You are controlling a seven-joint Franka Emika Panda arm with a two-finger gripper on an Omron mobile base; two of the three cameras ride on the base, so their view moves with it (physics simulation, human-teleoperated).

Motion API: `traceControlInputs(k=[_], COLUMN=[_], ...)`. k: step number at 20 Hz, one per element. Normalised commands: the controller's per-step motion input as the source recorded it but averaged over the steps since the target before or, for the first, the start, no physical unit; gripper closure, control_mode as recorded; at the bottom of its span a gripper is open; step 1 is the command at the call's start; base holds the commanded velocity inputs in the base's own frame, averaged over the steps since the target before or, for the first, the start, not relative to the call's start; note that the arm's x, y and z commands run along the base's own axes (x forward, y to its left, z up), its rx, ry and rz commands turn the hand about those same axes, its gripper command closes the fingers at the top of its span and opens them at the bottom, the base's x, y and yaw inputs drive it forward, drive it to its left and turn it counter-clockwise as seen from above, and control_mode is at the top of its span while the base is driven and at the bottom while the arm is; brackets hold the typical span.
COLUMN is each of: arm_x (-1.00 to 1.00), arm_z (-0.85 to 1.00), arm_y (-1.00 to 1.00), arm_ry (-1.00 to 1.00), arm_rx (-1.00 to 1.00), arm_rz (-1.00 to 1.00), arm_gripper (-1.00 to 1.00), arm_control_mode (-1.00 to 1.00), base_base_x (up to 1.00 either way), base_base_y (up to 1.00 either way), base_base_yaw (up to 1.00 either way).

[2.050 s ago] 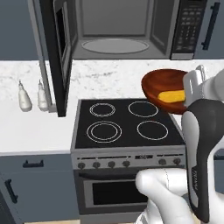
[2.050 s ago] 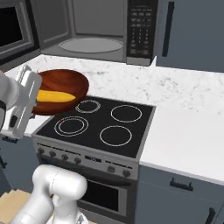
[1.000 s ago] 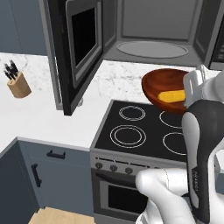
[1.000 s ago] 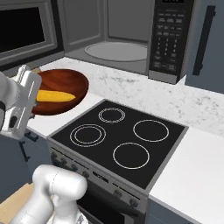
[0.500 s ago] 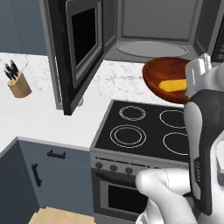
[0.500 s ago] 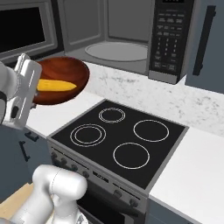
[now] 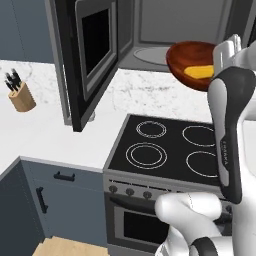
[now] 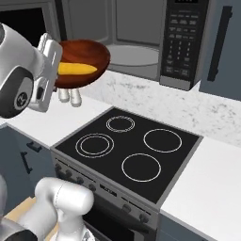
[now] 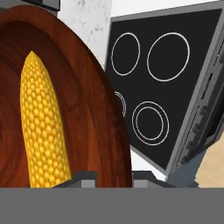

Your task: Pick the corn from the sink and place it in the bowl. Then pick the bowl and place it in the microwave. Then close the microwave door and press the start button.

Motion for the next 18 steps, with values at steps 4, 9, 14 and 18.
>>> traceControlInputs(k=[4,9,14,18], arm_x=[0.85,0.89,0.89,0.82], arm_z=[0.13,0.11,0.1,0.02], arm_y=[-0.28,-0.21,-0.13,-0.18], arm_ry=[-0.01,-0.01,-0.05,-0.01], arm_rx=[0.0,0.0,0.0,0.0], arm_rz=[-0.05,-0.07,-0.07,-0.02], arm_gripper=[1.0,1.0,1.0,1.0], arm_control_mode=[-1.0,-1.0,-1.0,-1.0], base_base_x=[0.0,0.0,0.0,0.0], base_base_y=[0.0,0.0,0.0,0.0], base_base_yaw=[0.0,0.0,0.0,0.0])
